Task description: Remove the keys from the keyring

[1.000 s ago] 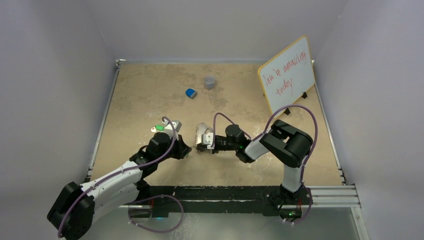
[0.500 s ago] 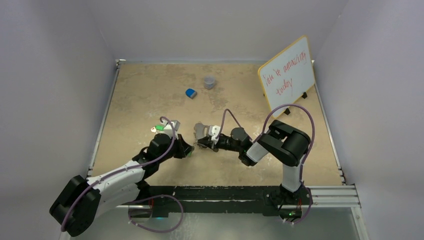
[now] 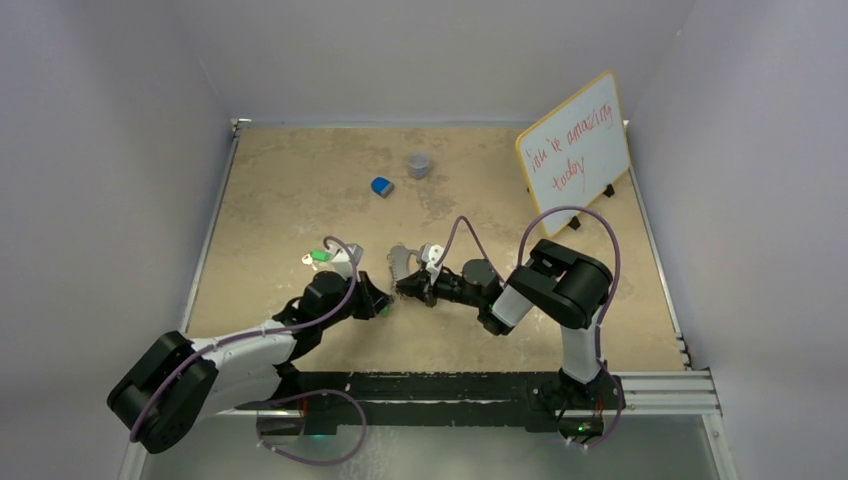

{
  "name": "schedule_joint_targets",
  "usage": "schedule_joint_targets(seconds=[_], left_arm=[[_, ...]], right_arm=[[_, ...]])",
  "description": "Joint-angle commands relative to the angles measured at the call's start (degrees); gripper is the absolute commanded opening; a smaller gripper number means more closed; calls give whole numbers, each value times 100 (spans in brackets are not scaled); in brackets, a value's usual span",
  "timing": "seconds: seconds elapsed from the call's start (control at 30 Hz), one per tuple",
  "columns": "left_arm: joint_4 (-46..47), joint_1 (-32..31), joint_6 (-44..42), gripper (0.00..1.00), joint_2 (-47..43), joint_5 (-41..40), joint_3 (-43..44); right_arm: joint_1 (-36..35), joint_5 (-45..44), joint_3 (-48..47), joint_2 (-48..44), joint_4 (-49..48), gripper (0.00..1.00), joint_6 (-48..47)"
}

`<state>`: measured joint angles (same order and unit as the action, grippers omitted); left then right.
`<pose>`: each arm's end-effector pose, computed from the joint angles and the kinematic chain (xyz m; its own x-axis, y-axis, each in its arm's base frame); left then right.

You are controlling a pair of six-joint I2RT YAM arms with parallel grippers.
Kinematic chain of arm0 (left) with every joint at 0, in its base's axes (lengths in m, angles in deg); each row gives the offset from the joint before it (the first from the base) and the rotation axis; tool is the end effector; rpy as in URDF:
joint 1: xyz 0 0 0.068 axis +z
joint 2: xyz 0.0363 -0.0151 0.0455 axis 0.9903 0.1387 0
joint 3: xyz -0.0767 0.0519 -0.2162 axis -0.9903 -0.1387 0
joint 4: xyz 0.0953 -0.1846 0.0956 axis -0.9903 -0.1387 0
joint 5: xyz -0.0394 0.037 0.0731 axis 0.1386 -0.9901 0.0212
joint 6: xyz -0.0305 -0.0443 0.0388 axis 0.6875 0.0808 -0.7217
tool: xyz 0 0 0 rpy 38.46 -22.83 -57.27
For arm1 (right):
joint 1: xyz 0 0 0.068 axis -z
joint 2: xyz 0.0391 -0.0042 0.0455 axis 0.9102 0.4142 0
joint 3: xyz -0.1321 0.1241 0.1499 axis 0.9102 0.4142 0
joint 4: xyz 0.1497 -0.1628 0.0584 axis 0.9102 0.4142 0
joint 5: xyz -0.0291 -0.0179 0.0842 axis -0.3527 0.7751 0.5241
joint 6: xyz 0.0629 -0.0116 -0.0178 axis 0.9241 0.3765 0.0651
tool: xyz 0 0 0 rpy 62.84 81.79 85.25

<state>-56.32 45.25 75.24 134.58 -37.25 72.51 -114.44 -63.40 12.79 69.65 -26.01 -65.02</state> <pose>0.1551 -0.1234 0.1235 -0.7281 -0.3003 -0.6162 0.2460 0.7246 -0.6438 0.1891 0.2469 0.1264 0.0124 0.0293 -0.9995 -0.9463 0.3233 -0.0023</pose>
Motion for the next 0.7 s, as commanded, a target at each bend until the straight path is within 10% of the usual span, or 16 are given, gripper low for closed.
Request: schedule_joint_targets(seconds=[0.0, 0.67], left_arm=[[445, -263, 127, 0, 125, -171, -29], [166, -761, 171, 8, 288, -1071, 101]], right_arm=[[-81, -222, -111, -92, -1816, 0, 327], [-90, 101, 111, -415, -2132, 0, 542]])
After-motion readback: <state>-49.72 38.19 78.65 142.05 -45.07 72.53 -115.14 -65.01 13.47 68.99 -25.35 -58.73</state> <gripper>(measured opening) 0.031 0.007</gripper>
